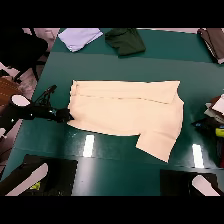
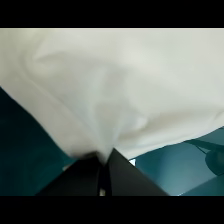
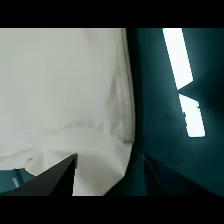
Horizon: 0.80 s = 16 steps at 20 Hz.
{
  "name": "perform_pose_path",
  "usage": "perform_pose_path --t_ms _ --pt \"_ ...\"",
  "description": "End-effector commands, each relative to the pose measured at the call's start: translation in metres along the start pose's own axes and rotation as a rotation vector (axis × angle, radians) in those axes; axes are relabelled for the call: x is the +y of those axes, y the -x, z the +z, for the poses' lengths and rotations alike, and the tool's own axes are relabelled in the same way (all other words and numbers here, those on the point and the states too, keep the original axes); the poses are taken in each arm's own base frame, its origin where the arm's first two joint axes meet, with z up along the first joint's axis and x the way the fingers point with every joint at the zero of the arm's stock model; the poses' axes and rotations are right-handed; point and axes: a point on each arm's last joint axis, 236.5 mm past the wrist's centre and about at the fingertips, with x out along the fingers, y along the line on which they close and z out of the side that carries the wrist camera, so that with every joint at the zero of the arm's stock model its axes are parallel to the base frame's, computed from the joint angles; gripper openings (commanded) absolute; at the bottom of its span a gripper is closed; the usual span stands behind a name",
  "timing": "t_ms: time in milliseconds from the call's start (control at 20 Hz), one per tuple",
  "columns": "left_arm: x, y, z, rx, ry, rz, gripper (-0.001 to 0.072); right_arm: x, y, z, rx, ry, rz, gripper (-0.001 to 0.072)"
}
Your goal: Fold the shirts.
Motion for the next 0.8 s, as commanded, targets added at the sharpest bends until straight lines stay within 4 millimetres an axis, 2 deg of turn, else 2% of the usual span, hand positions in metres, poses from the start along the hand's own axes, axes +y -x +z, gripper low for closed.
perform_pose_path --t_ms 0,100,200,350,450,500,550,600,650,750 --pt "-0.006 0.005 0.004 -0.002 -0.011 -0.009 0.0031 -0.006 -0.031 -0.013 0.066 0.018 -0.046 0.0512" --pt "-0.006 0.005 0.003 0.004 -0.012 -0.007 0.003 -0.001 -0.049 -0.008 0.085 -0.006 -0.012 0.0512" --pt "-0.006 0.005 0.002 0.006 -0.012 -0.008 0.003 -0.005 -0.061 -0.007 0.103 -0.034 -0.009 0.0512" --pt "-0.006 0.005 0.002 0.006 -0.012 -0.009 0.0031 -0.015 -0.069 0.0 0.09 -0.057 -0.024 0.0512" --pt "-0.007 0.005 0.001 0.01 -0.012 -0.011 0.0031 -0.009 -0.072 0.009 0.057 -0.07 0.009 0.0498" --pt "-0.007 0.006 0.002 0.008 -0.011 -0.014 0.0031 -0.002 -0.072 0.01 0.05 -0.066 0.038 0.0405" --pt "-0.009 0.006 0.003 0.004 -0.01 -0.02 0.0031 0.008 -0.071 0.012 0.044 -0.052 0.078 0.0258" --pt "-0.011 0.008 0.007 -0.006 -0.012 -0.025 0.003 0.015 -0.069 0.015 0.041 -0.031 0.106 0.0075" --pt "-0.014 0.011 0.013 -0.025 -0.018 -0.027 0.003 0.025 -0.062 0.017 0.033 -0.004 0.126 0.002" --pt "-0.024 0.025 0.035 -0.083 -0.038 -0.032 0.003 0.046 -0.04 0.027 -0.032 0.067 0.144 0.002"
